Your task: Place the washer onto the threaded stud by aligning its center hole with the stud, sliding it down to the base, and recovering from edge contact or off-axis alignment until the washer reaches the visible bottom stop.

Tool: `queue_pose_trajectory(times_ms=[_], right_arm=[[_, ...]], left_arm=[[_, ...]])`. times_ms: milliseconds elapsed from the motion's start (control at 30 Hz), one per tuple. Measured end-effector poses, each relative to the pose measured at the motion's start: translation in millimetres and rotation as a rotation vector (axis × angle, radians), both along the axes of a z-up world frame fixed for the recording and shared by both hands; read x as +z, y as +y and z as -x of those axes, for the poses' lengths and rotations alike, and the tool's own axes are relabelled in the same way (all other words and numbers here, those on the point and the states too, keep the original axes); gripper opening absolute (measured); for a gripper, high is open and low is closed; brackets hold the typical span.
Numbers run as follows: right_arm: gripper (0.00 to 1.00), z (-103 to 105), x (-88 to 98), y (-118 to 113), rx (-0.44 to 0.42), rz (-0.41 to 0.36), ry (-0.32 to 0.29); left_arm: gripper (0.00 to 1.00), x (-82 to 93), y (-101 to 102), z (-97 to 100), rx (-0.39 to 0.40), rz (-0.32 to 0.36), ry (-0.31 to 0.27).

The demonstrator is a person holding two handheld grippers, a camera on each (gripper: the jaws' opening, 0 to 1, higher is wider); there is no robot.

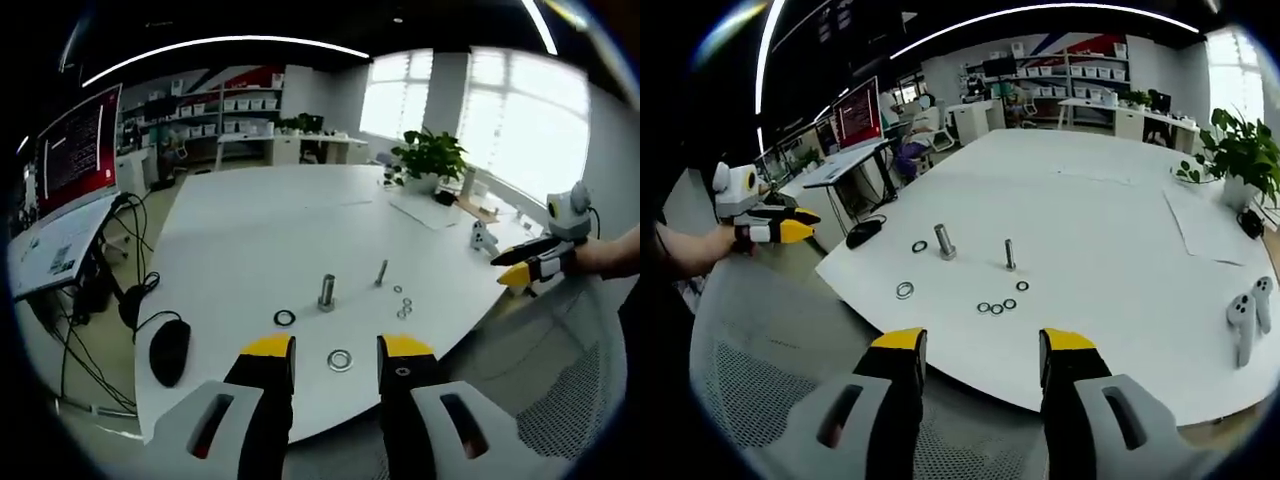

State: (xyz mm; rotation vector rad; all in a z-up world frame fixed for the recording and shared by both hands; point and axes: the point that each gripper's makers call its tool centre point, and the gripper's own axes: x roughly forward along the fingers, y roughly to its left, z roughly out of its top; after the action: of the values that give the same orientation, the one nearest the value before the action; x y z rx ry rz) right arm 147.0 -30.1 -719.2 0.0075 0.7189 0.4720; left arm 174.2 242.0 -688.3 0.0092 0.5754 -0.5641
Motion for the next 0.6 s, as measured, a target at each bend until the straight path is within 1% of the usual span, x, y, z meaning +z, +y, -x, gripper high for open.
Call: queue_pose_trajectory(times_ms=[133, 400, 600], right_arm=[[0.48, 3, -6.8, -1, 0.009, 0.017, 0.026], [0.48, 2, -8.3, -5, -0.016, 0.026, 0.04], [0.48, 4, -11.8, -5, -0.001, 0.042, 0.055]], left_arm=[[0.31, 0.7, -3, 1.1, -0.012, 0.004, -0.001], [0.31, -0.5, -2, 1.2, -0.013, 0.01, 0.007], [0.31, -3.2, -4, 3.1, -0.024, 0.014, 0.021]])
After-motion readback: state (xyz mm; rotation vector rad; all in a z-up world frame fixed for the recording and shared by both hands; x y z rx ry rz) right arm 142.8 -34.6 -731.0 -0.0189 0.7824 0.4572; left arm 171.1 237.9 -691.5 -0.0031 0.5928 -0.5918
